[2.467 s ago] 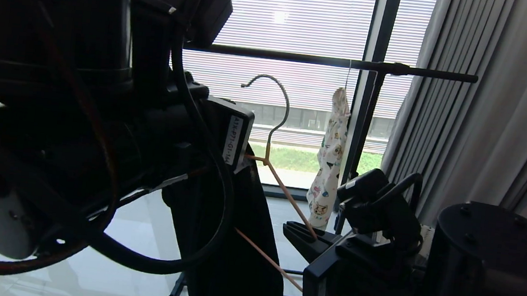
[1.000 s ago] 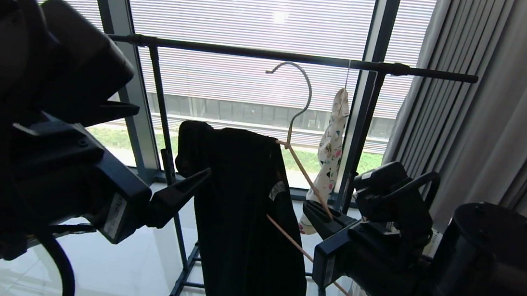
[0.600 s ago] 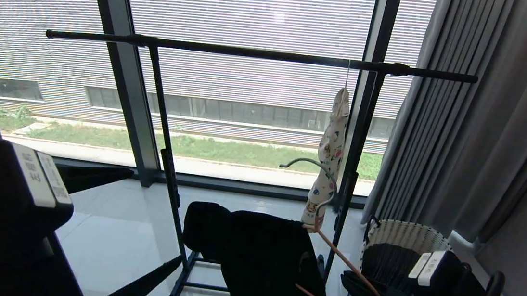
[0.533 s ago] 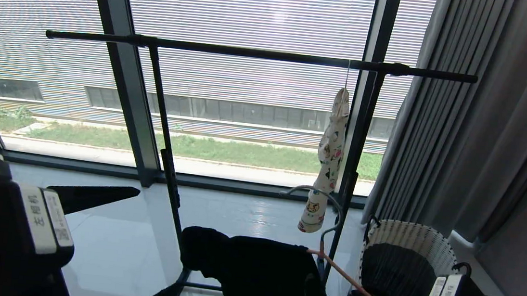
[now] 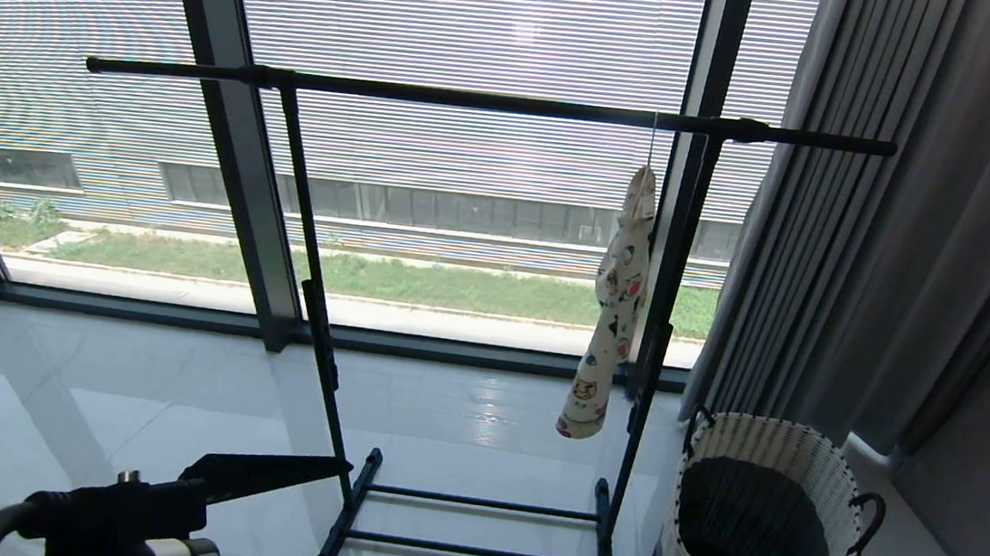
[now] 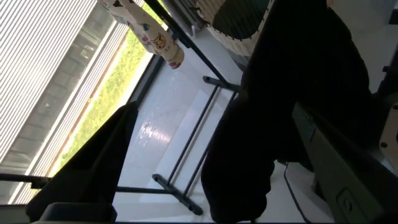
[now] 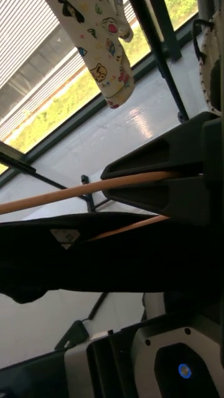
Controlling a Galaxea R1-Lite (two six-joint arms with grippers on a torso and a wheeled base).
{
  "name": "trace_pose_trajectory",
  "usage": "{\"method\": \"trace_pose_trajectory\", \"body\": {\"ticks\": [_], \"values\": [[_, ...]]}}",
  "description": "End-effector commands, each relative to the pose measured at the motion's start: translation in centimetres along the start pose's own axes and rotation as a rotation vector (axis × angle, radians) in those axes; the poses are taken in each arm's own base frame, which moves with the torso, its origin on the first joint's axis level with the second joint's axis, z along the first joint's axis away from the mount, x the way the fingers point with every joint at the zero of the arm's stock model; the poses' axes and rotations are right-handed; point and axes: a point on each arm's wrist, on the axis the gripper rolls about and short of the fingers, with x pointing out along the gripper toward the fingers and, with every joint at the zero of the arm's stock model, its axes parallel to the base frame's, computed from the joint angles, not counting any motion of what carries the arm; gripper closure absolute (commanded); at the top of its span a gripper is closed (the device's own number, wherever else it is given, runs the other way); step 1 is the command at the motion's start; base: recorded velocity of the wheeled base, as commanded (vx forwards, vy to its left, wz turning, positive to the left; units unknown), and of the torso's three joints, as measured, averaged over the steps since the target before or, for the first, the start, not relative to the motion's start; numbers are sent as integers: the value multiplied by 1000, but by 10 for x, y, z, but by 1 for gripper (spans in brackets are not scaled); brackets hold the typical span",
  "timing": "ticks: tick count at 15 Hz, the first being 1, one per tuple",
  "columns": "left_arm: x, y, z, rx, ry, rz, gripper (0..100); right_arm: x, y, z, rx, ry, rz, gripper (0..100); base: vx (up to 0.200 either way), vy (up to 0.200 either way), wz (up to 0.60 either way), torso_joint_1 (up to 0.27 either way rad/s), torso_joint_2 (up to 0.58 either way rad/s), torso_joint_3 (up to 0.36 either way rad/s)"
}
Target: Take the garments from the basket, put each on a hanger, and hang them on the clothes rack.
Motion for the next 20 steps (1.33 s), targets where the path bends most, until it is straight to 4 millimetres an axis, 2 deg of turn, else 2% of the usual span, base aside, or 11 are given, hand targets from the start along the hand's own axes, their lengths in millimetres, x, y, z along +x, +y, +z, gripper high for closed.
{"method": "trace_pose_trajectory", "body": {"ticks": [1,3,10,11,15,20], "values": [[15,-4,-2,-1,35,-50,0,1,5,5,-23,-23,31,100,0,0,0,0,0,0],[16,-9,-5,-15,18,-125,0,3,4,12,-40,-54,27,100,0,0,0,0,0,0],[20,-8,-7,-54,34,-130,0,4,14,23,-93,-104,91,100,0,0,0,0,0,0],[20,-8,-7,-54,33,-130,100,5,15,24,-93,-108,93,100,0,0,0,0,0,0],[23,-9,-8,-53,45,-136,100,16,15,40,-89,-148,85,100,0,0,0,0,0,0],[26,-5,-14,-71,82,-105,100,16,15,39,-89,-141,74,100,0,0,0,0,0,0]]}}
